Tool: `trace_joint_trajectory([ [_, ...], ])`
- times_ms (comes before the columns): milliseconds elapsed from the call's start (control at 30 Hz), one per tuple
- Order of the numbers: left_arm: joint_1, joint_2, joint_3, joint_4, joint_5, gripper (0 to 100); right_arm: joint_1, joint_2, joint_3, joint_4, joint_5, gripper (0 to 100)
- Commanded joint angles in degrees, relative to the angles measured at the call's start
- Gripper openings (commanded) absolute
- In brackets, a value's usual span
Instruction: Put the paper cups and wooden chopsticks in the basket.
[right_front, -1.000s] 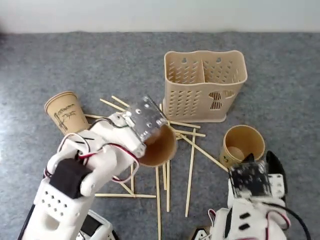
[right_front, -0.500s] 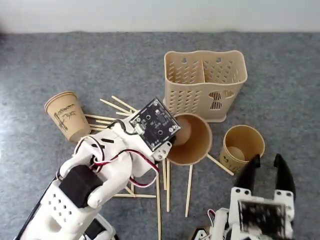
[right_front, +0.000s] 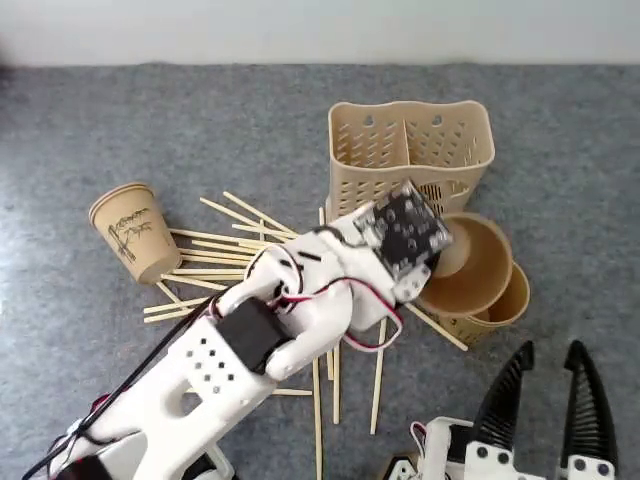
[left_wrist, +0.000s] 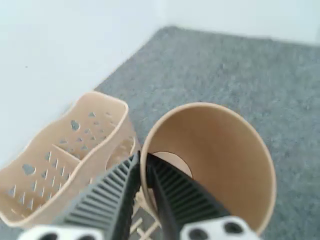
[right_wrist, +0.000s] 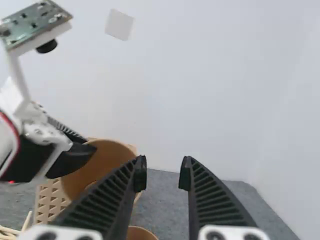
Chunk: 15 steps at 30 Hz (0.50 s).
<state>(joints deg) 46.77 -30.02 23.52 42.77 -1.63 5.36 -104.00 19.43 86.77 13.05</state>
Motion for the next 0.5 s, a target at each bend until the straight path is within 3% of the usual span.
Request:
trace_joint_trajectory([
  [0, 1.7, 3.2, -6.5, -1.8, 1.9, 1, -5.8, 0.2, -1.3, -0.1, -0.5, 13.2],
  [167, 4.1, 9.7, -9.3, -1.8, 1.9, 1, -10.5, 0.2, -1.5, -0.2, -0.4, 13.2],
  [467, 7.6, 18.5, -14.2, -2.0, 2.3, 1, -10.9, 0.2, -1.6, -0.6, -0.3, 13.2],
])
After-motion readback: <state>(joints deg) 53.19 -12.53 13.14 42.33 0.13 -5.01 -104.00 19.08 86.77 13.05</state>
